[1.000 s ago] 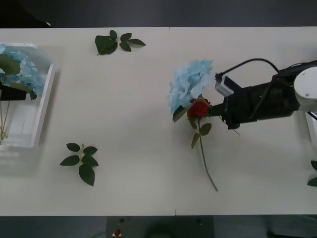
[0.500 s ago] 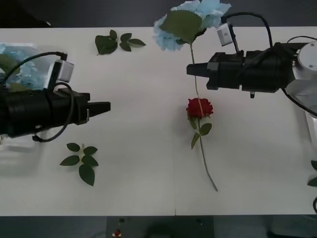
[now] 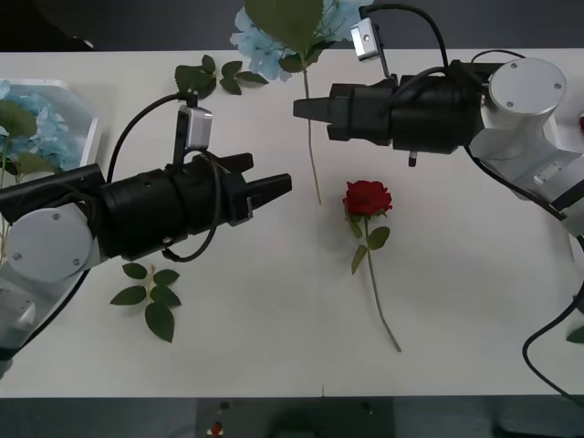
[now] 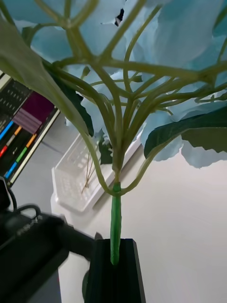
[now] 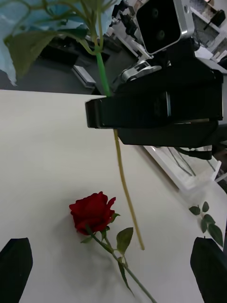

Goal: Put the red flowers into the right box and the blue flowers into the left box

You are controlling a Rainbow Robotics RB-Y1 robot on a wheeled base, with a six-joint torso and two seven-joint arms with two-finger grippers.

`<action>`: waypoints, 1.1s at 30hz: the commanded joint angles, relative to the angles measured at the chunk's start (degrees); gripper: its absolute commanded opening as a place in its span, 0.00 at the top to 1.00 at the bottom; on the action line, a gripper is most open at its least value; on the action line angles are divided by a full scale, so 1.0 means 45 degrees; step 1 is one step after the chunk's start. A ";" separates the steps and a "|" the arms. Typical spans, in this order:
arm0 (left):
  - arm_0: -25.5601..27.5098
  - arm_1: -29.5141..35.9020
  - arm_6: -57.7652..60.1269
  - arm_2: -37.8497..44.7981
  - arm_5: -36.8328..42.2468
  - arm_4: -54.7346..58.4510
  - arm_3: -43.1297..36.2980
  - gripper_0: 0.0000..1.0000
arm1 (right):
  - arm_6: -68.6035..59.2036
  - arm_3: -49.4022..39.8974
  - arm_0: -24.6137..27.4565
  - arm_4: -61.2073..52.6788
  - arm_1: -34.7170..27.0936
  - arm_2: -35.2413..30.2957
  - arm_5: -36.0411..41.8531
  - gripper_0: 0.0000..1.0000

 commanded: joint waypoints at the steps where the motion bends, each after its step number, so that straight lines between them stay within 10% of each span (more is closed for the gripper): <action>1: -0.0208 -0.0648 -0.1404 -0.0050 -0.0158 0.0039 0.0265 0.03 | -0.0150 -0.0181 -0.0383 -0.0303 0.0373 -0.0210 -0.0601 1.00; 20: -0.1809 -0.1995 -0.1833 -0.0265 -0.0001 -0.0078 0.2237 0.14 | -0.0423 -0.0201 -0.0539 -0.0830 0.0724 -0.0191 -0.0816 1.00; 24: -0.2161 -0.2132 -0.1833 -0.0323 -0.0001 -0.0098 0.2667 0.47 | -0.0423 -0.0201 -0.0519 -0.0830 0.0705 -0.0191 -0.0836 1.00; 28: -0.2317 -0.2152 -0.1794 -0.0382 -0.0001 -0.0098 0.2882 1.00 | -0.0423 -0.0201 -0.0519 -0.0811 0.0685 -0.0191 -0.0875 1.00; 33: -0.2336 -0.2152 -0.1794 -0.0382 -0.0001 -0.0098 0.2999 1.00 | -0.0404 -0.0201 -0.0519 -0.0830 0.0666 -0.0191 -0.0894 1.00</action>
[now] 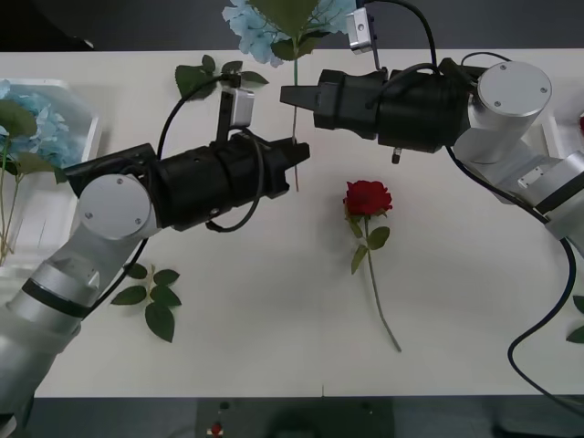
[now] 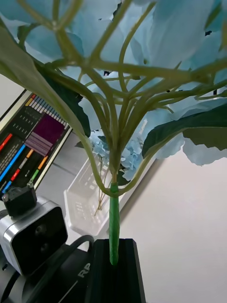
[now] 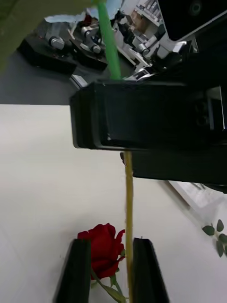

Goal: Put the red flowers into the right box and the blue flowers into the left box

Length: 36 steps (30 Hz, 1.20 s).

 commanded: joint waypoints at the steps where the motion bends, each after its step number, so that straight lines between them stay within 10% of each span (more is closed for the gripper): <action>1: -0.0218 0.0023 -0.0175 -0.0051 -0.0003 -0.0095 -0.0063 1.00 | -0.0368 -0.0207 -0.0518 -0.0070 0.0132 -0.0185 -0.0100 1.00; 11: -0.0199 0.0081 0.0021 -0.0031 0.0036 -0.0056 -0.0063 1.00 | -0.0388 -0.0344 -0.0518 -0.0050 -0.0005 -0.0185 -0.0295 1.00; 15: -0.0218 0.0081 0.0196 0.0789 0.1384 -0.0056 -0.0063 1.00 | -0.0270 -0.0422 -0.0576 0.0438 -0.0435 0.0088 -0.0276 0.40; 19: -0.0218 0.0081 0.0353 0.1765 0.2888 0.0295 -0.0082 1.00 | -0.0212 -0.0774 -0.0576 0.1278 -0.0904 0.0088 -0.0276 0.17; 36: -0.0218 0.0491 0.2384 0.8133 0.9001 -0.0623 -0.0102 1.00 | -0.1677 -0.1438 -0.0752 0.2352 -0.3482 0.0635 0.2185 0.04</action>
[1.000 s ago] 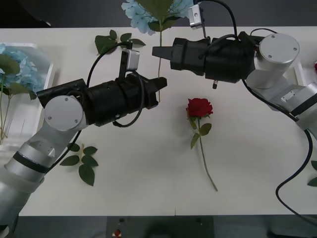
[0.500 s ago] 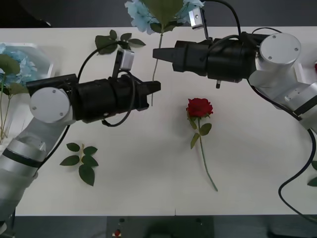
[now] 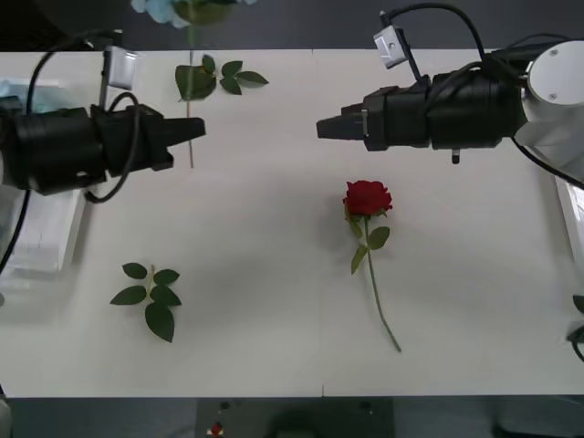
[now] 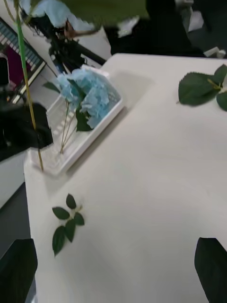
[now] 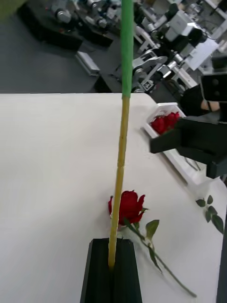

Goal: Put the red flowers into the right box and the blue flowers into the left box

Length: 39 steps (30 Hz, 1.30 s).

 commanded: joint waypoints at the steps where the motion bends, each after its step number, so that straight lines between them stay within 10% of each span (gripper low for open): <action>1: -0.0218 0.0561 0.1470 0.1596 0.1258 -0.0794 -0.0158 1.00 | -0.1951 -0.0995 -0.0692 0.0691 -0.1283 0.0678 0.0060 0.04; 10: -0.0061 0.1713 0.1587 0.3822 0.2215 -0.4290 -0.1115 1.00 | -0.6307 -0.3222 -0.0888 0.3328 -0.3236 0.2709 -0.0116 0.04; 18: 0.2048 0.3530 0.1685 0.4447 -0.0637 -0.6849 -0.2443 1.00 | -1.0526 -0.4335 -0.1142 0.6414 -0.3510 0.2689 0.3438 0.04; 29: 0.4665 0.5620 0.4224 0.4643 -0.2102 -0.9740 -0.2130 1.00 | -1.4022 -0.4843 -0.1181 1.0632 -0.2064 0.2709 0.8067 0.04; 39: 0.6423 0.6167 0.6274 0.3295 -0.4406 -1.0951 -0.1290 1.00 | -1.4783 -0.3202 -0.1161 1.2859 0.0240 0.2689 0.8771 0.03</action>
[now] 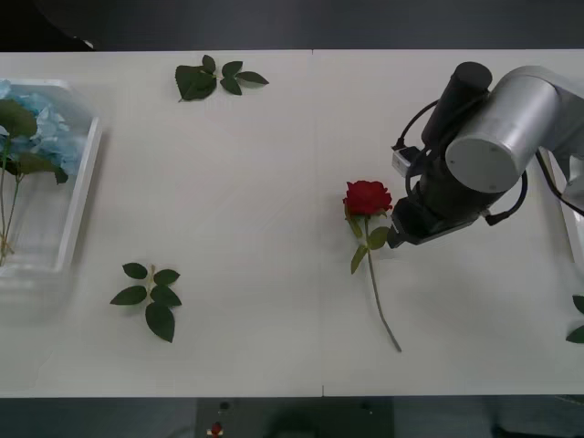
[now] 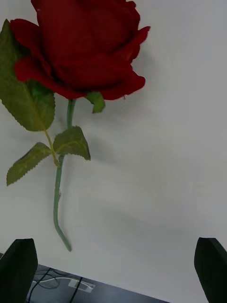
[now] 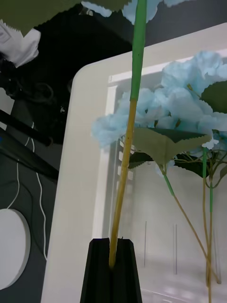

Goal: Put the red flowers into the right box and the blue flowers into the left box

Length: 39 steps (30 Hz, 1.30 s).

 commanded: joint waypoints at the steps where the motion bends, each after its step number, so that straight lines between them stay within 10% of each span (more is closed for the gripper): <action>1: 0.1043 0.0496 0.1323 -0.0875 -0.1821 0.0108 0.0408 1.00 | -0.0530 0.0532 -0.0493 0.0620 0.0765 -0.0064 0.0074 0.04; 13: 0.1258 0.0496 0.1498 -0.1715 -0.3481 -0.0048 0.1209 0.99 | -0.0569 0.1137 0.0132 0.2319 0.2210 0.0288 0.0230 0.04; 18: 0.1258 0.0496 0.1401 -0.1774 -0.3461 0.0108 0.1209 0.47 | -0.0608 0.1118 0.0445 0.3042 0.2425 0.0717 0.0171 0.03; 24: 0.1258 0.0496 0.1283 -0.1735 -0.3286 0.0714 0.1189 0.23 | -0.0725 0.1352 0.0738 0.3627 0.2737 0.0991 0.0074 0.04; 39: 0.0242 0.0496 0.0639 0.1312 0.6402 0.5733 -0.2580 0.04 | -0.0667 0.2250 0.1343 0.4643 0.3558 0.1010 -0.1137 0.04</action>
